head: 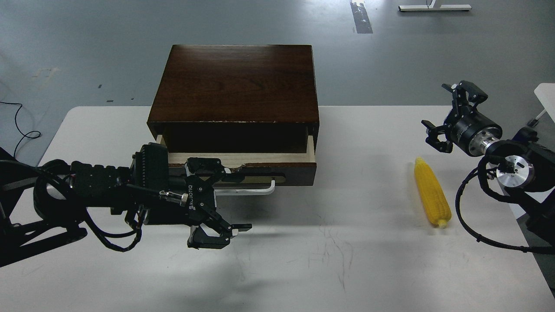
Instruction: Put corn in drawer with both arms
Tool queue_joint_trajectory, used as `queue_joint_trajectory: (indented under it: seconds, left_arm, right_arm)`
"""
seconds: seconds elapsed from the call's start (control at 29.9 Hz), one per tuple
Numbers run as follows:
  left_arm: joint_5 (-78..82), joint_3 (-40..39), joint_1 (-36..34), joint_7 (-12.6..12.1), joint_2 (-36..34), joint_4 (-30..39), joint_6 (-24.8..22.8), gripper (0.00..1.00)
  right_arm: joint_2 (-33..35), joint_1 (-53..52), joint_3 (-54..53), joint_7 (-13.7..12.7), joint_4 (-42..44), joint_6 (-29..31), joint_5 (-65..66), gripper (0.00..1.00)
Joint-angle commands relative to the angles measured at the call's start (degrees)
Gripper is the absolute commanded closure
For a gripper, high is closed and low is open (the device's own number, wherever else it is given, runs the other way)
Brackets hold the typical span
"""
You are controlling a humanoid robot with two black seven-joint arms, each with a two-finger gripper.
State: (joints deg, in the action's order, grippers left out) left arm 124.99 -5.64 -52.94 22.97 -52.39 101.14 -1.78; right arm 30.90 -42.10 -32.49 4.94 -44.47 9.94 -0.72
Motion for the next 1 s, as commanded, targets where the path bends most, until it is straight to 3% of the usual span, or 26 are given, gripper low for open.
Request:
queue_joint_trajectory:
  seconds: [0.0, 0.1, 0.2, 0.3, 0.47, 0.57, 0.74, 0.87, 0.97]
  left_arm:
    - [0.0, 0.2, 0.1, 0.0, 0.0, -0.1, -0.1, 0.02]
    - [0.0, -0.2, 0.1, 0.0, 0.0, -0.1, 0.5, 0.02]
    - [0.0, -1.7, 0.0, 1.0, 0.1, -0.1, 4.8, 0.02]
    - [0.0, -2.7, -0.1, 5.0, 0.1, 0.0, 9.2, 0.02]
    - [-11.0, -4.8, -0.1, 5.0, 0.1, 0.0, 12.8, 0.02]
    - [-26.4, -8.5, 0.2, 5.0, 1.0, -0.1, 16.5, 0.02]
    - [-57.6, -14.3, -0.1, 5.0, 1.7, -0.7, 16.3, 0.02]
    - [-77.9, -18.6, -0.1, 5.0, 2.3, -6.6, 16.2, 0.01]
    - [-89.4, -19.6, -0.1, -1.1, 2.3, -12.3, 16.5, 0.01]
  right_arm:
    - [-0.1, 0.0, 0.1, 0.1, 0.0, 0.0, -0.1, 0.0]
    - [-0.1, -0.1, 0.0, 0.1, 0.0, 0.0, 0.0, 0.0]
    - [0.0, -0.1, 0.1, 0.1, 0.0, 0.0, -0.1, 0.0]
    - [0.0, -0.2, 0.0, 0.1, -0.1, 0.3, -0.1, 0.0]
    - [0.2, -0.3, 0.1, 0.1, -0.4, 0.5, 0.6, 0.0]
    - [0.7, -0.4, 1.3, 0.2, -0.6, 0.7, 1.2, 0.0]
    - [1.5, -0.7, 3.4, 0.8, -1.1, 1.0, 3.6, 0.0]
    - [2.8, -0.9, 3.4, 1.1, -1.8, 1.0, 4.7, 0.0]
    - [5.6, -1.1, 3.5, 1.4, -4.0, 1.0, 6.7, 0.0]
